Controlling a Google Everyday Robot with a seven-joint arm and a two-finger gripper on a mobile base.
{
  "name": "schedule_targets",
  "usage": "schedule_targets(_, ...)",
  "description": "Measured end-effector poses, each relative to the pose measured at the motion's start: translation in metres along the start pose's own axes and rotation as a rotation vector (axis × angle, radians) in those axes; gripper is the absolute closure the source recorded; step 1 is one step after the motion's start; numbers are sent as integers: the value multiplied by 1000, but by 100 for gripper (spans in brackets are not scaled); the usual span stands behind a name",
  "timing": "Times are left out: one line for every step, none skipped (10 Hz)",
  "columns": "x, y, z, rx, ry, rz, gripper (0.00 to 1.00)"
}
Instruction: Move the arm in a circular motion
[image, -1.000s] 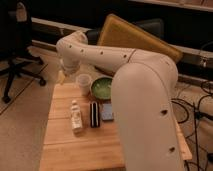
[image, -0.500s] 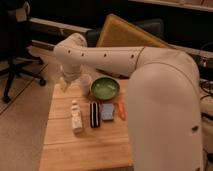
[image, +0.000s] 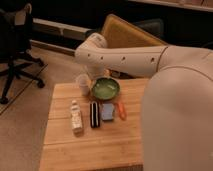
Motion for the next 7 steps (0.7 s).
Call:
schedule_targets(-9, -21, 2, 37, -17, 30, 35)
schedule_targets(-18, -33, 3, 56, -34, 43, 35)
schedule_targets(-40, -39, 0, 75, -73, 37, 35)
schedule_targets(-57, -33, -2, 75, -102, 9, 35)
schedule_targets(-75, -23, -3, 67, -130, -23, 35)
schedule_targets(-97, 0, -2, 39, -160, -73, 35)
schedule_targets(-105, 18, 0, 13, -171, -108, 35)
